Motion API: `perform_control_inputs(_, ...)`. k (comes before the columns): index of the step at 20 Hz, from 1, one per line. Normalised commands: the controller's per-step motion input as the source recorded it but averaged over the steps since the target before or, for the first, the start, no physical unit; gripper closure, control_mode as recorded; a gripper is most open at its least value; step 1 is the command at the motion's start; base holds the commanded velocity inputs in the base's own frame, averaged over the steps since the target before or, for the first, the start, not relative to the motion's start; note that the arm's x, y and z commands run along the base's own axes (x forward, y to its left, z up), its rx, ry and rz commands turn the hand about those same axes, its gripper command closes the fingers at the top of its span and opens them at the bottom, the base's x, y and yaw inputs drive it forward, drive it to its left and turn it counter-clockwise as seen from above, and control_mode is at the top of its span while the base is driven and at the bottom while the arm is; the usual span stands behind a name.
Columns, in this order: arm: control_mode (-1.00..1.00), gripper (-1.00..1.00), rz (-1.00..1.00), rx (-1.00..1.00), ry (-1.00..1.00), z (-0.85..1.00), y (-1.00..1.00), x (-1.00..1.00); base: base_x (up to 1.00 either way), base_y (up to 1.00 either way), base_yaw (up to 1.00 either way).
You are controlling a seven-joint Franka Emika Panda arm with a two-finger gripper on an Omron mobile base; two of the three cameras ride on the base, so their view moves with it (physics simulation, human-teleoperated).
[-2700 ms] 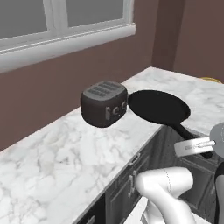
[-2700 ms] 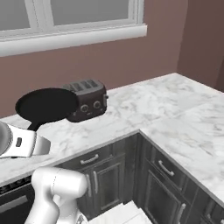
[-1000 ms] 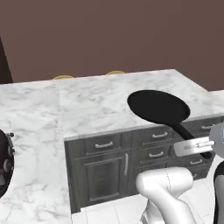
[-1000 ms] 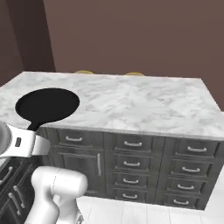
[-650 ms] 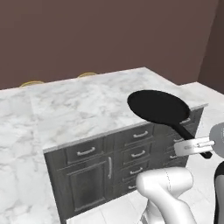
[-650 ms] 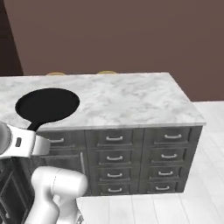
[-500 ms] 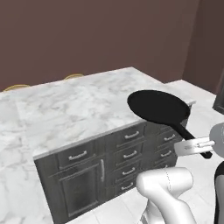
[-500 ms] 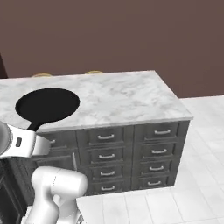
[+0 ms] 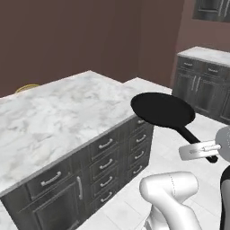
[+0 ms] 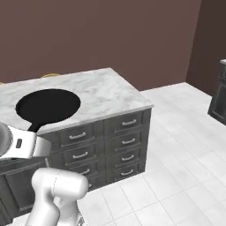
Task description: Move the pot and pan from the stove into the sink.
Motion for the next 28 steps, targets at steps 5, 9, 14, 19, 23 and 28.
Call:
perform_control_inputs(5, 1.00, 1.00, 0.00, 0.00, 0.00, 0.00, 0.00, 0.00, 0.00, -0.15, -0.46)
perform_control_inputs(9, 1.00, 1.00, 0.00, 0.00, 0.00, 0.00, 0.00, 0.00, 0.00, -0.15, -0.45)
perform_control_inputs(14, 1.00, 1.00, 0.00, 0.00, 0.00, 0.00, 0.00, 0.00, 0.00, -0.16, -0.45)
perform_control_inputs(19, 1.00, 1.00, 0.00, 0.00, 0.00, 0.00, 0.00, 0.00, 0.00, -0.18, -0.44)
perform_control_inputs(23, 1.00, 1.00, 0.00, 0.00, 0.00, 0.00, 0.00, 0.00, 0.00, -0.17, -0.44)
perform_control_inputs(28, 1.00, 1.00, 0.00, 0.00, 0.00, 0.00, 0.00, 0.00, 0.00, -0.18, -0.44)
